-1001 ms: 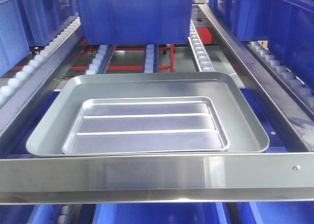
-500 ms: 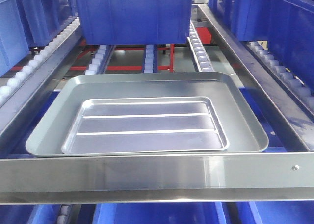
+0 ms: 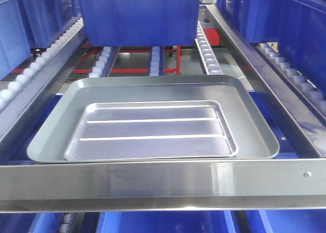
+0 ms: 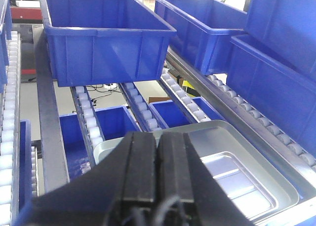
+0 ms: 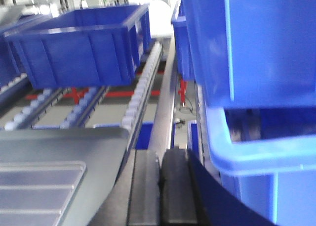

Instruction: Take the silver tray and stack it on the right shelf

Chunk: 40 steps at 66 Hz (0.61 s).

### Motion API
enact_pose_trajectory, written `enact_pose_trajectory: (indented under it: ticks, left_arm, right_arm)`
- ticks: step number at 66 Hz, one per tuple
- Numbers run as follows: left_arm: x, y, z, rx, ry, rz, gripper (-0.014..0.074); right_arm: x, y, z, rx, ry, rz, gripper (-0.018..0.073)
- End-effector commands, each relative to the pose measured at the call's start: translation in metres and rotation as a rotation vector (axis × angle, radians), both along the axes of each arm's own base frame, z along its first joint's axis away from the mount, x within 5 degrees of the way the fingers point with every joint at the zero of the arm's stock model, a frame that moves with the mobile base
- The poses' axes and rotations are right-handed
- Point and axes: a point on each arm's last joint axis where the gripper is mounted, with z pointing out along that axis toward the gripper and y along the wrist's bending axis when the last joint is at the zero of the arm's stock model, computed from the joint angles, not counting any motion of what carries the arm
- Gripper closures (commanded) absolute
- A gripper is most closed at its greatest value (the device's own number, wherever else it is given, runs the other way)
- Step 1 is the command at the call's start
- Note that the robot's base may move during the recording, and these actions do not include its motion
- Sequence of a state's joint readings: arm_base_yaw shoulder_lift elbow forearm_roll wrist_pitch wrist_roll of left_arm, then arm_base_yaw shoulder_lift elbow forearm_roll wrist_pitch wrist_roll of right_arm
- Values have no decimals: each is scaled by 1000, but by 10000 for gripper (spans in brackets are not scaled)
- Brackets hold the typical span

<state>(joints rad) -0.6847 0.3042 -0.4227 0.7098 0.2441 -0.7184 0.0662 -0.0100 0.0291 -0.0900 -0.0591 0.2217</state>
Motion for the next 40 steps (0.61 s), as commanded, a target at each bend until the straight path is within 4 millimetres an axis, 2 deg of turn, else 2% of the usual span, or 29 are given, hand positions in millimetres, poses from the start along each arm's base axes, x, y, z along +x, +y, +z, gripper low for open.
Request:
enact_pose_trajectory:
  ticks: [1,10,40]
  left_arm:
    - [-3,-3,14,-26,-71,-46,678]
    - [-3,-3,14,-26,-71,-46,678]
    - [-3,-3,12,-23,-67,-46,678]
  right_arm:
    - [-3,0,10,-20,-120,-1,507]
    - [-2,0,4,-24,-55,-7,507]
    - [-2,0,4,-24,-52,-7,507]
